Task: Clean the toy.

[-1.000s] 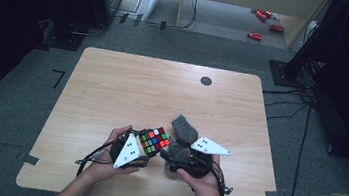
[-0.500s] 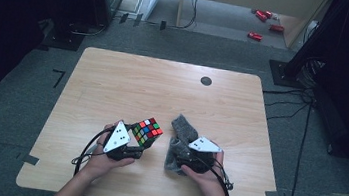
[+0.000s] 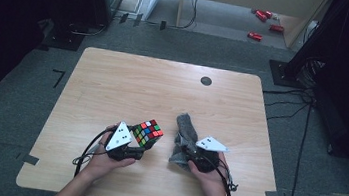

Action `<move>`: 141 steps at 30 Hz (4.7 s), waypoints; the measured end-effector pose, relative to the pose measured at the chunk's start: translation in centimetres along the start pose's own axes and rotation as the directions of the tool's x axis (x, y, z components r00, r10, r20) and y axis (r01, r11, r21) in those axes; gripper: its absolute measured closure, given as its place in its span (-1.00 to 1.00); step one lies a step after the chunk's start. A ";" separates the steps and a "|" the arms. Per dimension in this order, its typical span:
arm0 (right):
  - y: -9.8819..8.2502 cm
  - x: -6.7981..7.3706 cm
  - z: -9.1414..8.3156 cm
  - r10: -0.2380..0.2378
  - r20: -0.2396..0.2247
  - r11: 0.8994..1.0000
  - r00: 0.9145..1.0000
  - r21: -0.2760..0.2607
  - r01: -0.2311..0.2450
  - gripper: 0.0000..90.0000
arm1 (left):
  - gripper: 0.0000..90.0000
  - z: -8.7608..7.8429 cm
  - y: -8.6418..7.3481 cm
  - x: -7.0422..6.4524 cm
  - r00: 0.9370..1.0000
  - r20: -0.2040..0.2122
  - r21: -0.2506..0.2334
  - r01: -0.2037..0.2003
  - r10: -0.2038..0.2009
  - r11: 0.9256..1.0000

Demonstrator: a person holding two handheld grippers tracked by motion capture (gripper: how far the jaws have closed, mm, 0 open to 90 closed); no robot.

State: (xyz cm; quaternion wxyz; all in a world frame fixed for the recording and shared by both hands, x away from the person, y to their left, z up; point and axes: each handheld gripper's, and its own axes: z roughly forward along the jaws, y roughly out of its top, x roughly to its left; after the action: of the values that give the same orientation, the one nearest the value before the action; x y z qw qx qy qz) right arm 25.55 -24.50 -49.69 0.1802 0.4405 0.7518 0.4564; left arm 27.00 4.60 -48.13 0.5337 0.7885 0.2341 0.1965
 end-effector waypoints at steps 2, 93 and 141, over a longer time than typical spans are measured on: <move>1.0 0.9 -1.2 -0.011 -0.040 0.995 0.999 -0.097 0.007 0.51 | -0.25 0.2 0.0 -0.3 1.000 0.015 0.004 -0.009 0.009 1.000; 2.0 2.2 -2.6 0.040 -0.131 0.956 0.991 -0.283 -0.076 0.48 | -0.25 -1.8 2.0 0.0 0.977 0.157 -0.149 0.166 -0.142 0.975; 0.0 -3.3 -2.2 0.023 0.190 0.987 0.982 -0.160 0.008 0.40 | -0.25 0.7 -0.4 1.1 0.980 -0.006 -0.026 0.200 -0.200 0.979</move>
State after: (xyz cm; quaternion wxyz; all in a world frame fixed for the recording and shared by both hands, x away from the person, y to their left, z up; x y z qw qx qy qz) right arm 25.87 -28.38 -49.01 0.2847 0.4693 0.6902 0.4716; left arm 28.23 4.78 -48.70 0.5594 0.7534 0.3120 0.1482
